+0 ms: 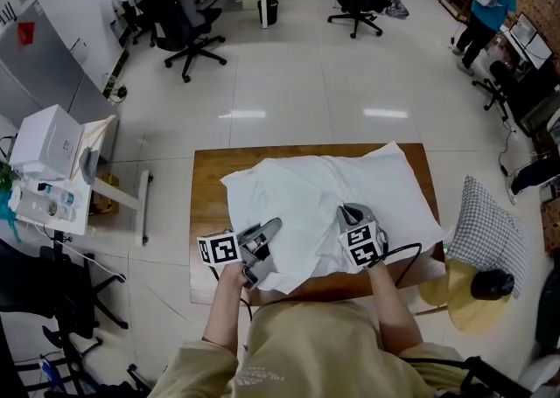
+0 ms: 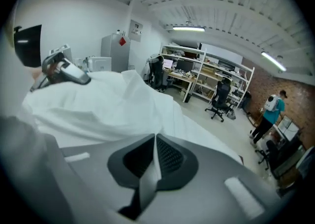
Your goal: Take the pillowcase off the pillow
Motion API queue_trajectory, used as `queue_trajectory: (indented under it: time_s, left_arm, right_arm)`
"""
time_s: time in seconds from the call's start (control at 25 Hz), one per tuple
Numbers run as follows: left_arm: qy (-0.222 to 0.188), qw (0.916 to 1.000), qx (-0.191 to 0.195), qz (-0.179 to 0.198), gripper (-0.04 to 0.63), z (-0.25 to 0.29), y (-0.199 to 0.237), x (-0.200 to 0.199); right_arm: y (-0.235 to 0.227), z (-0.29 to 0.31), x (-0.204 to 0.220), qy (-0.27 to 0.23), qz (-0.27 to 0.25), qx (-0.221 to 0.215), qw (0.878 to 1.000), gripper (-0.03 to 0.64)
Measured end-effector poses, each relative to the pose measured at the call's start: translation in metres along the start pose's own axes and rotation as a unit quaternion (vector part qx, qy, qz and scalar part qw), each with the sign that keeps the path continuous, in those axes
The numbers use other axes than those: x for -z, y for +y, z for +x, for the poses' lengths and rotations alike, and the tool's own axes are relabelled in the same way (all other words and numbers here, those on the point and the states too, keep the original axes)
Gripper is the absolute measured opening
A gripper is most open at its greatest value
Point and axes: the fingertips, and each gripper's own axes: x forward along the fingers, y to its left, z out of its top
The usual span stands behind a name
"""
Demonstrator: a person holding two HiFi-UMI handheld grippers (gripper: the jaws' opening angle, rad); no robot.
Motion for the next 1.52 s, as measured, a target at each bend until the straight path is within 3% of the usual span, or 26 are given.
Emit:
queue_trajectory:
  time_s: [0.08, 0.16, 0.2, 0.44, 0.52, 0.72, 0.92, 1.0, 1.08, 1.16, 1.32, 1.52]
  left_arm:
    - [-0.027, 0.999, 0.033, 0.014, 0.017, -0.008, -0.023, -0.02]
    - [-0.053, 0.9949, 0.07, 0.051, 0.014, -0.016, -0.054, -0.044]
    - [-0.066, 0.9936, 0.075, 0.052, 0.012, -0.023, -0.062, -0.051]
    - [-0.133, 0.9867, 0.093, -0.004, 0.008, -0.058, -0.091, -0.076]
    - [-0.142, 0.9839, 0.108, -0.003, 0.008, -0.064, -0.112, -0.084]
    - [-0.124, 0.9854, 0.114, 0.026, 0.008, -0.046, -0.147, -0.085]
    - [-0.096, 0.9874, 0.124, 0.017, 0.009, -0.022, -0.173, -0.093]
    - [-0.089, 0.9873, 0.126, 0.037, 0.009, -0.009, -0.199, -0.106]
    - [-0.084, 0.9842, 0.127, 0.089, 0.008, 0.011, -0.241, -0.121]
    - [-0.079, 0.9803, 0.116, 0.139, 0.009, 0.034, -0.283, -0.133]
    - [-0.06, 0.9883, 0.038, 0.135, 0.009, 0.063, -0.309, -0.138]
    - [-0.055, 0.9722, 0.004, 0.228, 0.009, 0.082, -0.347, -0.131]
  right_arm:
    - [-0.014, 0.007, 0.011, 0.008, -0.024, 0.012, 1.0, 0.0]
    - [-0.027, 0.01, 0.02, 0.012, -0.021, 0.02, 1.0, 0.0]
    - [-0.032, 0.01, 0.024, 0.014, -0.019, 0.024, 0.999, 0.0]
    - [-0.032, 0.011, 0.035, 0.017, -0.024, 0.026, 0.999, 0.0]
    - [-0.031, 0.014, 0.037, 0.01, -0.026, 0.025, 0.999, 0.0]
    - [-0.034, -0.005, 0.032, -0.003, 0.031, 0.012, 0.999, 0.0]
    - [-0.042, -0.024, -0.001, -0.115, 0.074, -0.005, 0.991, 0.002]
    - [-0.047, -0.041, -0.022, -0.146, 0.085, -0.006, 0.986, 0.002]
    - [-0.052, -0.059, -0.04, -0.172, 0.097, -0.006, 0.98, 0.002]
    - [-0.058, -0.074, -0.057, -0.193, 0.104, 0.002, 0.976, 0.002]
    - [-0.074, -0.102, -0.082, -0.222, 0.118, 0.024, 0.967, 0.002]
    - [-0.085, -0.133, -0.089, -0.256, 0.145, 0.024, 0.956, 0.003]
